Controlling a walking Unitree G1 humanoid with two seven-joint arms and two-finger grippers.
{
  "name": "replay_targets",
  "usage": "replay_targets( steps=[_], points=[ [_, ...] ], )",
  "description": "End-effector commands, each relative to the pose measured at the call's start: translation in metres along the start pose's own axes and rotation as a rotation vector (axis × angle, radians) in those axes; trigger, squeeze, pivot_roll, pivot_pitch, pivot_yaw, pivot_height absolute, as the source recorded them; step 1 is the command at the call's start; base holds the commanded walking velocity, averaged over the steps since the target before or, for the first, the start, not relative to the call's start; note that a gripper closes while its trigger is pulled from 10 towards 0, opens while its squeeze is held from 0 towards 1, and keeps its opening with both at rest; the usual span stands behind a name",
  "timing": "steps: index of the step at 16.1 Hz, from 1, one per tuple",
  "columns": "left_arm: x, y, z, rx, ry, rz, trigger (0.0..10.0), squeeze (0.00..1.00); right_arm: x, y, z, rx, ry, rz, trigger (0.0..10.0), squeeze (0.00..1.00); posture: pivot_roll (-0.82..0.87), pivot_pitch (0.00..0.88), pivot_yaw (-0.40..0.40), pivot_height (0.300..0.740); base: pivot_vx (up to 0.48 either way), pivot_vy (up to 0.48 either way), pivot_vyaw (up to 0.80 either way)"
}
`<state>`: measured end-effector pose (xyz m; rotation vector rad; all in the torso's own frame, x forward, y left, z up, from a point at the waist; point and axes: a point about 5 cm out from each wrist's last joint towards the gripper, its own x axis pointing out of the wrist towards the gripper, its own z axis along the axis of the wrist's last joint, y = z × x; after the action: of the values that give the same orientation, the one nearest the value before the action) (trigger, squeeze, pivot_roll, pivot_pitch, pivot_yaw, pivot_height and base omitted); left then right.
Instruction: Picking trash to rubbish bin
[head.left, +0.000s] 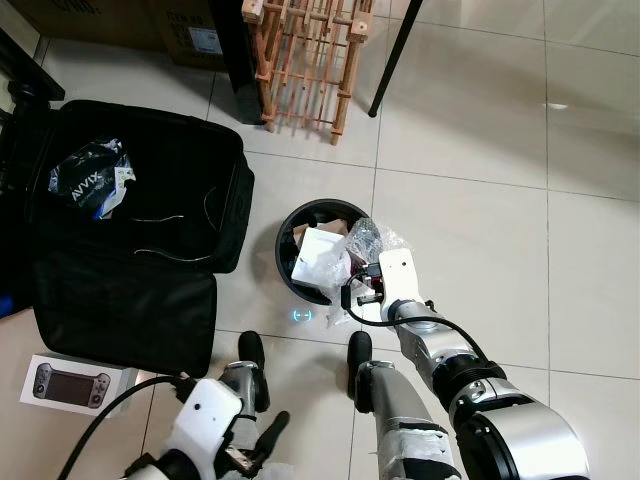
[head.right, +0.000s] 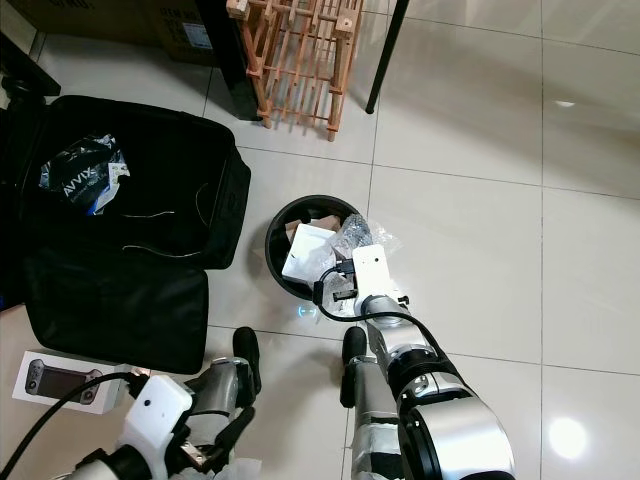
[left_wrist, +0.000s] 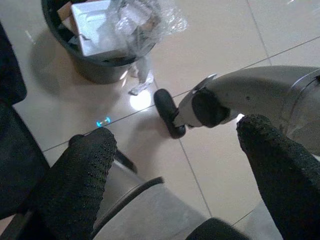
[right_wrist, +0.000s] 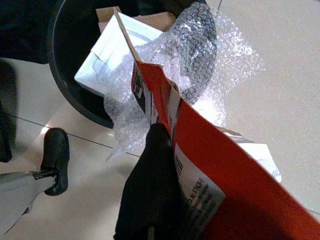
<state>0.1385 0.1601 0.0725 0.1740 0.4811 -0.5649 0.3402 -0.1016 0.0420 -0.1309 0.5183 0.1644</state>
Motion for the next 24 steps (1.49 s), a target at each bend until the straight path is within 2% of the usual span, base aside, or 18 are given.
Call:
replay_targets(
  steps=[1,5,9,13,14,15,24],
  points=[
    [-0.004,-0.005,-0.013,-0.024,0.054,-0.017,10.0,0.0,-0.003,0.002,-0.022,-0.006,0.069,0.002,10.0,0.0,0.21,0.607,-0.048,0.74,0.0,0.0,0.0],
    [-0.004,-0.007,-0.013,-0.026,0.054,-0.016,10.0,0.0,-0.003,0.004,-0.023,-0.011,0.064,0.005,10.0,0.0,0.22,0.607,-0.046,0.74,0.0,0.0,0.0],
    [-0.005,-0.007,-0.015,-0.025,0.057,-0.015,10.0,0.0,-0.002,0.007,-0.014,0.004,-0.012,0.039,10.0,0.0,0.22,0.613,-0.044,0.74,0.0,0.0,0.0],
    [-0.006,-0.008,-0.015,-0.026,0.06,-0.015,10.0,0.0,-0.002,0.009,-0.01,-0.002,-0.027,0.05,10.0,0.0,0.22,0.617,-0.043,0.74,0.0,0.0,0.0],
    [-0.006,-0.009,-0.016,-0.026,0.061,-0.015,10.0,0.0,-0.002,0.009,-0.01,0.001,-0.028,0.053,10.0,0.09,0.22,0.617,-0.043,0.74,0.0,0.0,0.0],
    [-0.007,-0.009,-0.016,-0.027,0.063,-0.014,10.0,0.0,-0.002,0.009,-0.009,0.016,-0.038,0.06,10.0,1.0,0.22,0.62,-0.043,0.74,0.0,0.0,0.0],
    [-0.008,-0.011,-0.018,-0.03,0.071,-0.013,10.0,0.0,-0.003,0.008,-0.008,0.035,-0.069,0.069,10.0,1.0,0.23,0.629,-0.043,0.74,0.0,0.0,0.0]
  ],
)
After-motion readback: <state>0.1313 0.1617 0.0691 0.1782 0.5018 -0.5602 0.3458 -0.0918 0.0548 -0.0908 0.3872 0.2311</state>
